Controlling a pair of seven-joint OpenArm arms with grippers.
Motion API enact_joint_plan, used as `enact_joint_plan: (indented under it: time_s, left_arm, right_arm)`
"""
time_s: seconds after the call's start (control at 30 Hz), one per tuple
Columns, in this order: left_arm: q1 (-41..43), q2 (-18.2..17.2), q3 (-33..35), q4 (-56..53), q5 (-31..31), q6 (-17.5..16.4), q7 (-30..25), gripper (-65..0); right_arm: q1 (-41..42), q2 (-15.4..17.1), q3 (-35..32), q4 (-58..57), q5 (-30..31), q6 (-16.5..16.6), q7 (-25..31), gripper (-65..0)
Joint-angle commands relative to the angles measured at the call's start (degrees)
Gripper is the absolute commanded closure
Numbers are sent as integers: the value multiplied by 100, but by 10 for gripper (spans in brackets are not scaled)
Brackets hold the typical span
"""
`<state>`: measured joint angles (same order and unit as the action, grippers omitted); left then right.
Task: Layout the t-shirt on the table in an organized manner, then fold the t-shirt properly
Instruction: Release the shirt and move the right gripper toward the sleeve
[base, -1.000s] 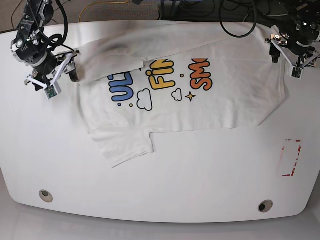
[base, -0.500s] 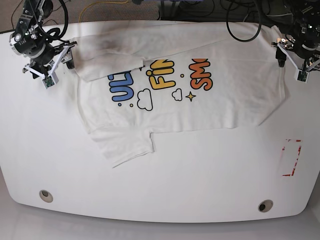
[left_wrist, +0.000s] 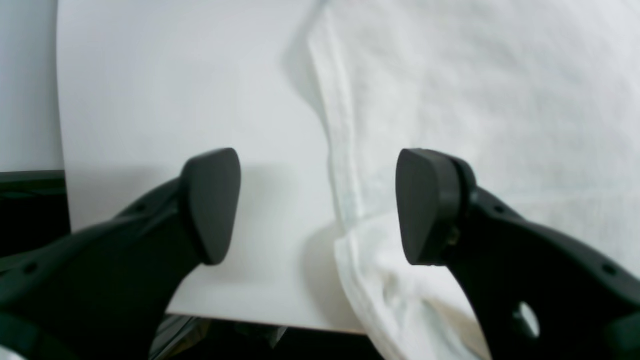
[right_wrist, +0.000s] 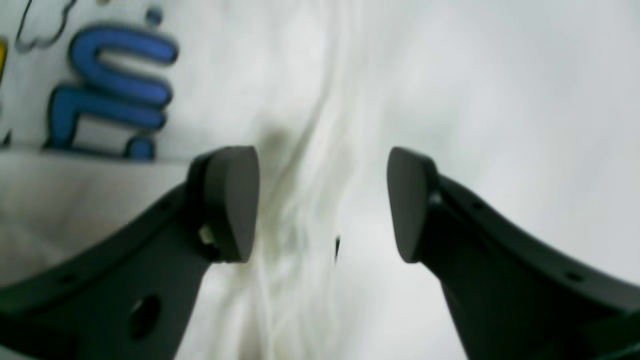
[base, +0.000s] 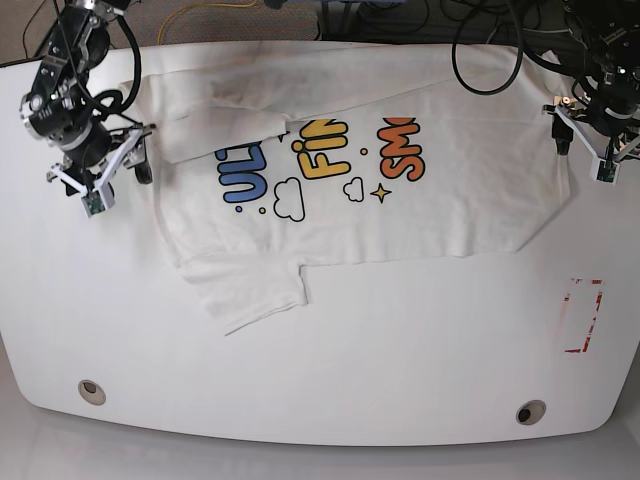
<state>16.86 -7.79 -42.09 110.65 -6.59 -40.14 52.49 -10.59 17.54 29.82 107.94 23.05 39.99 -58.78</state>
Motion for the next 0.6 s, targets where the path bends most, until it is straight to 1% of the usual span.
enact_joint_plan:
  time_s: [0.0,0.1,0.27,0.43,0.57]
  left_arm:
    - [-205,-87,-60,87,180,14,-102,-458]
    - [-372,-87,-68,51,356,14,-102,-458]
    - [-574,-87,-77,51,479,14,-102,-458]
    - [-645,-96,-86,51,488,14,-102,-458]
    - [-636,-245,-86,51,488,14,-102,-458]
  right_arm:
    - [466,97,-15,-328,64,1,81,-379]
    - [888,97,-59,-794,56,1,98,-379]
    - [1652,70,-59,-1717,-278,1,221,-379]
    - [2303,61,-218,-2693,-665,1,749,-379]
    - [2699,79,-411,-3423,-832,1,1127,-379]
